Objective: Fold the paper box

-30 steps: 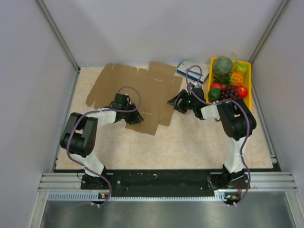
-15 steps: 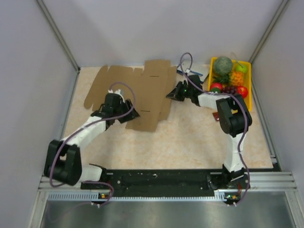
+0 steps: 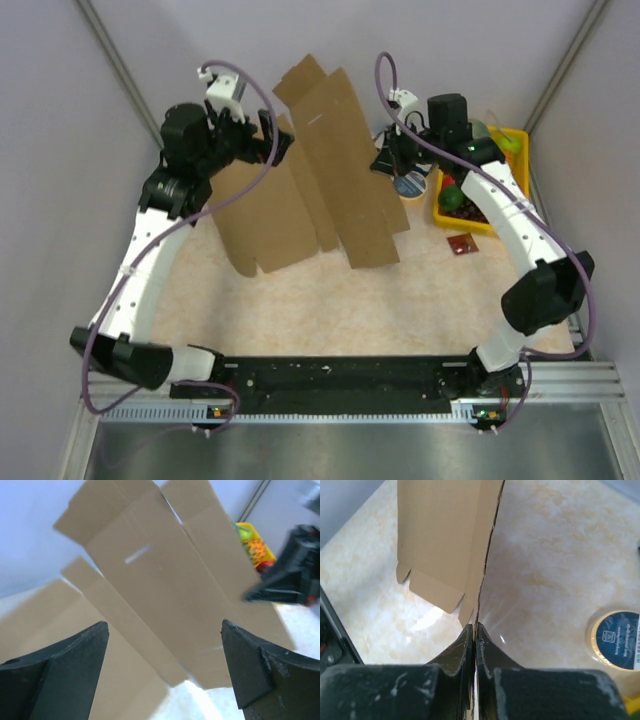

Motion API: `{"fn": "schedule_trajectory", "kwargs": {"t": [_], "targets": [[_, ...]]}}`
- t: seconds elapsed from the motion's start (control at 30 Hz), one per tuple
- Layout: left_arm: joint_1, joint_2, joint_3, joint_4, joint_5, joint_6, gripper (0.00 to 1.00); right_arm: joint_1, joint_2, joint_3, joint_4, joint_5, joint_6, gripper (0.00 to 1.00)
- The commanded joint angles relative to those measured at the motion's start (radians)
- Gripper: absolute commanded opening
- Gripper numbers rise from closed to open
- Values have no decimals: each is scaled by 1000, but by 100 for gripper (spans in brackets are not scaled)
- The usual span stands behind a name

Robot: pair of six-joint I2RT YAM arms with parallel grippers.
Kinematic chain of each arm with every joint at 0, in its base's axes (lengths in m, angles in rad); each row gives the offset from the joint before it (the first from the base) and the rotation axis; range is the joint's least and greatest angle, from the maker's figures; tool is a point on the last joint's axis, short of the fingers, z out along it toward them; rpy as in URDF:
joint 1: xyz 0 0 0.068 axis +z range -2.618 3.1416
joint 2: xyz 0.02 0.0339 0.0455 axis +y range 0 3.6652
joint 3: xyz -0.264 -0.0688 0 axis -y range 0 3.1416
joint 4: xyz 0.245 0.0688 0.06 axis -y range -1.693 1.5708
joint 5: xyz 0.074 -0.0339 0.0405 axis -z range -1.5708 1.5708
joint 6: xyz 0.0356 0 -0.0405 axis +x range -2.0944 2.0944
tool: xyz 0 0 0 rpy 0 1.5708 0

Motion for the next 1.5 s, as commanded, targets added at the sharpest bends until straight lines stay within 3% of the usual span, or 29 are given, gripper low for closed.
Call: {"fn": "schedule_trajectory", "kwargs": {"t": [0.0, 0.17, 0.23, 0.4, 0.5, 0.63, 0.73, 0.87, 0.97, 1.0, 1.1, 1.13, 1.2, 1.23, 1.33, 1.47], "targets": [[41, 168, 232, -94, 78, 169, 98, 1, -94, -14, -167, -166, -300, 0], [68, 263, 326, -51, 228, 369, 98, -24, -131, 21, -218, -285, -368, 0], [75, 300, 389, -82, 198, 435, 98, -27, -131, 35, -236, -304, -395, 0], [139, 298, 356, 11, 201, 410, 98, -39, -90, 78, -328, -321, -451, 0], [186, 289, 344, 38, 319, 373, 98, -54, -70, 112, -390, -335, -494, 0], [205, 346, 407, -77, 455, 414, 96, -59, -73, 123, -408, -353, -521, 0], [207, 347, 369, -67, 575, 402, 93, -68, -70, 130, -411, -370, -527, 0], [208, 331, 309, -1, 605, 371, 75, -79, -56, 150, -422, -378, -530, 0], [208, 332, 292, 15, 609, 353, 55, -82, -54, 153, -421, -376, -535, 0], [208, 331, 288, 21, 615, 350, 39, -83, -54, 154, -419, -366, -532, 0], [205, 312, 248, 79, 612, 296, 7, -82, -31, 167, -390, -330, -491, 0], [203, 302, 230, 102, 608, 261, 0, -82, -25, 169, -369, -309, -433, 4], [202, 262, 162, 186, 608, 227, 0, -70, -23, 151, -260, -197, -345, 11], [202, 248, 139, 218, 609, 192, 0, -67, -23, 141, -241, -188, -292, 22], [202, 199, 62, 308, 624, 131, 0, -57, -19, 129, -201, -210, -253, 37], [202, 162, 9, 354, 632, 94, 0, -53, 9, 153, -174, -240, -231, 43]]}}
